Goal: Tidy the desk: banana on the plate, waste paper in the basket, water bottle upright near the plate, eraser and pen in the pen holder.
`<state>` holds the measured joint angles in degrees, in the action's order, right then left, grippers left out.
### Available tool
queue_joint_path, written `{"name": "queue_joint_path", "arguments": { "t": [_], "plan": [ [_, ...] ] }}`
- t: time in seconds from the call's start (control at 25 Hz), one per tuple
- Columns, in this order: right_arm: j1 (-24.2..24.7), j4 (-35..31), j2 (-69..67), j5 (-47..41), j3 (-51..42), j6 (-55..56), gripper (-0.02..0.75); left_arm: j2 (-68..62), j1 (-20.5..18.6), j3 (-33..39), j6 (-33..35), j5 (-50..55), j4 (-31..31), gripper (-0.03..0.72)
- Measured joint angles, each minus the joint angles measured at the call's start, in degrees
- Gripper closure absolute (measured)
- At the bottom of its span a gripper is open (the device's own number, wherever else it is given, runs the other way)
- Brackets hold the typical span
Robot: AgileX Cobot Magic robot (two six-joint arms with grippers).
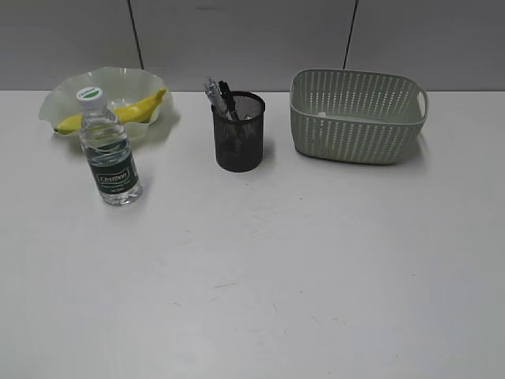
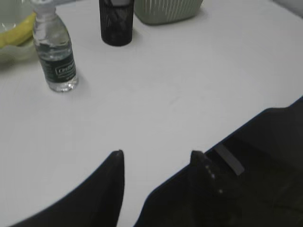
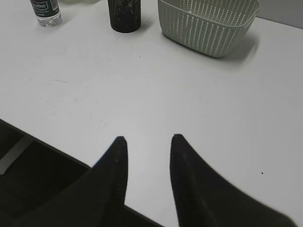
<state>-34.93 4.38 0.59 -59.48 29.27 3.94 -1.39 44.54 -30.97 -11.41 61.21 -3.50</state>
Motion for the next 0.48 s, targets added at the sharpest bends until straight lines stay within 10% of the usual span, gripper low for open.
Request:
{"name": "queue_joint_path", "arguments": {
  "t": [0.48],
  "plan": [
    [0.0,-0.1,0.0,0.0,0.0,0.0,0.479,1.7,0.0,0.1,4.3,-0.4,0.0,0.353]
  ]
}}
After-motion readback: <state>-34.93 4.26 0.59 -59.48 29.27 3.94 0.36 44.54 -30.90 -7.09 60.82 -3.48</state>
